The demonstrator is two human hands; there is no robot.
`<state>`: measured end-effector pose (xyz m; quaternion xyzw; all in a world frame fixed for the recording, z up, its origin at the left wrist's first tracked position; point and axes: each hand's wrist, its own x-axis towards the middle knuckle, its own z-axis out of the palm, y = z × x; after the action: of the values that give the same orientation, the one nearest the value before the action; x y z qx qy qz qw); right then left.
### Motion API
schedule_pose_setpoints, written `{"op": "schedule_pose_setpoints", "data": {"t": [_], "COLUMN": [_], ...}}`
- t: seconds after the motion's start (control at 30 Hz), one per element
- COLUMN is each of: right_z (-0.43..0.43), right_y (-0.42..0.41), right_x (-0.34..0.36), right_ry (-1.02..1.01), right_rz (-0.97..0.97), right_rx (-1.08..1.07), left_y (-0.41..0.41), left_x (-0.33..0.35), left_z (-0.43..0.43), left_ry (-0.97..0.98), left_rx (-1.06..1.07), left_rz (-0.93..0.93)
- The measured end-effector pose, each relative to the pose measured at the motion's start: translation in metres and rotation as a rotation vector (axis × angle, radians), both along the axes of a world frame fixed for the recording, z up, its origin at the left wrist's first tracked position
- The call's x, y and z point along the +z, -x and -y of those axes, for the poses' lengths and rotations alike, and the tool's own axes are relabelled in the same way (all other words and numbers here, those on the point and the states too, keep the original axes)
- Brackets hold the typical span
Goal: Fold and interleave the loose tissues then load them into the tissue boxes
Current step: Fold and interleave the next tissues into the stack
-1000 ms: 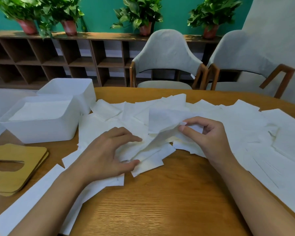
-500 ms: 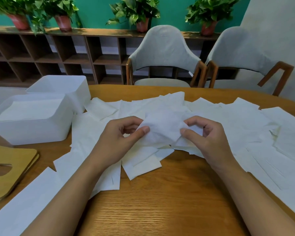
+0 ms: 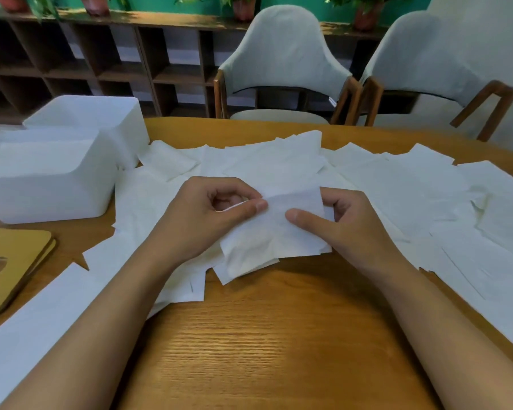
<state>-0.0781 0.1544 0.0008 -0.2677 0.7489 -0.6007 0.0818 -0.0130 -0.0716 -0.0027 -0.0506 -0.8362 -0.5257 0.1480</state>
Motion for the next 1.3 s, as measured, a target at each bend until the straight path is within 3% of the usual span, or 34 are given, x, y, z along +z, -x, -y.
{"op": "schedule_pose_setpoints", "data": {"t": [0.37, 0.53, 0.77, 0.93, 1.3], "right_z": [0.004, 0.002, -0.001, 0.001, 0.001], "right_y": [-0.006, -0.003, 0.001, 0.003, 0.006], "right_x": [-0.002, -0.003, -0.002, -0.004, -0.005], "right_ry": [-0.05, -0.008, 0.074, 0.06, 0.033], "right_rz": [-0.048, 0.055, 0.144, 0.108, -0.067], "right_rx": [0.054, 0.066, -0.014, -0.032, 0.104], "left_y": [0.001, 0.001, -0.003, -0.004, -0.002], "left_x": [-0.002, 0.0, -0.002, -0.001, -0.004], "left_z": [-0.004, -0.002, -0.001, -0.005, -0.002], "left_ry": [-0.093, -0.042, -0.223, -0.298, -0.209], "left_rx": [0.029, 0.138, 0.071, 0.098, 0.176], "left_rz": [0.04, -0.048, 0.061, 0.059, 0.078]}}
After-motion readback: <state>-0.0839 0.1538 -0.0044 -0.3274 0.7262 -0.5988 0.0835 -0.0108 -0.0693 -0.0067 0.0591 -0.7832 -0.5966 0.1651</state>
